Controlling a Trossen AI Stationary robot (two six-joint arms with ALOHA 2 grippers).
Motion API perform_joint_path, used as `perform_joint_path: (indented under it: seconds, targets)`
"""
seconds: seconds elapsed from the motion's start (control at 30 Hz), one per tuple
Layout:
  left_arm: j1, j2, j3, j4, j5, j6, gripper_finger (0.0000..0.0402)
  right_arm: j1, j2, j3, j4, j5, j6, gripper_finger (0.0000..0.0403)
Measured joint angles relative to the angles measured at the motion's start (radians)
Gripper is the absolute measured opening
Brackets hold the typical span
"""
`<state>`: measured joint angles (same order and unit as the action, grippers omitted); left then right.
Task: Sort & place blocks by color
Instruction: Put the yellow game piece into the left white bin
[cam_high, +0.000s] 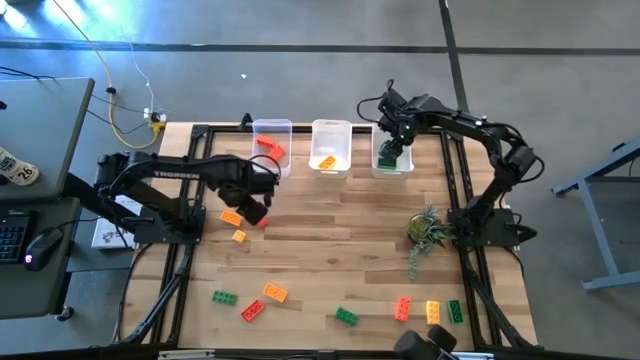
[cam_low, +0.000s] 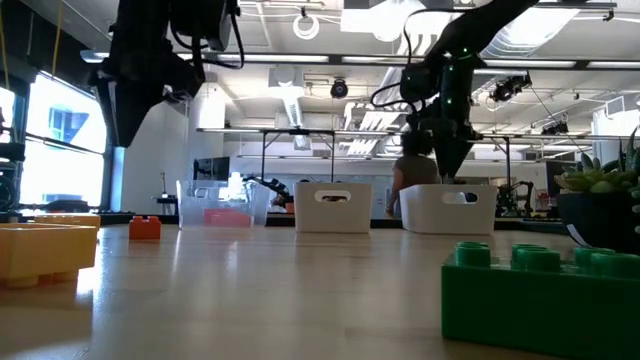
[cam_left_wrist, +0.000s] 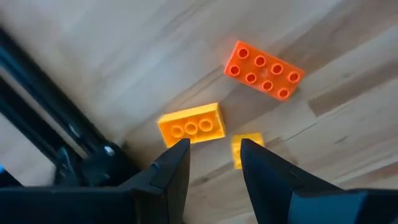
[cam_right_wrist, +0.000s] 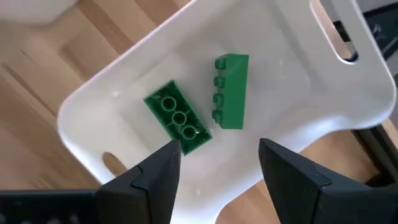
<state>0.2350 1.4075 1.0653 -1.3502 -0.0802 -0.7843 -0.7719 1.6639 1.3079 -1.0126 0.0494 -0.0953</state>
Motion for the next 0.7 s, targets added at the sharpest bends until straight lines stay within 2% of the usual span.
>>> perform_joint_path:
  seconds: [0.3,0.53,0.7]
  targets:
    - [0.122,0.000,0.000,-0.014,0.073,0.336,0.0143,0.000,-0.018,0.000,0.000,-0.028,0.125,0.0204]
    - [0.193,0.000,0.000,-0.093,0.094,0.557,0.0188,0.000,-0.018,0.000,0.000,-0.058,0.190,0.0204]
    - [0.192,0.000,0.000,-0.090,0.067,0.730,0.0221,0.000,-0.018,0.000,0.011,-0.058,0.212,0.0204]
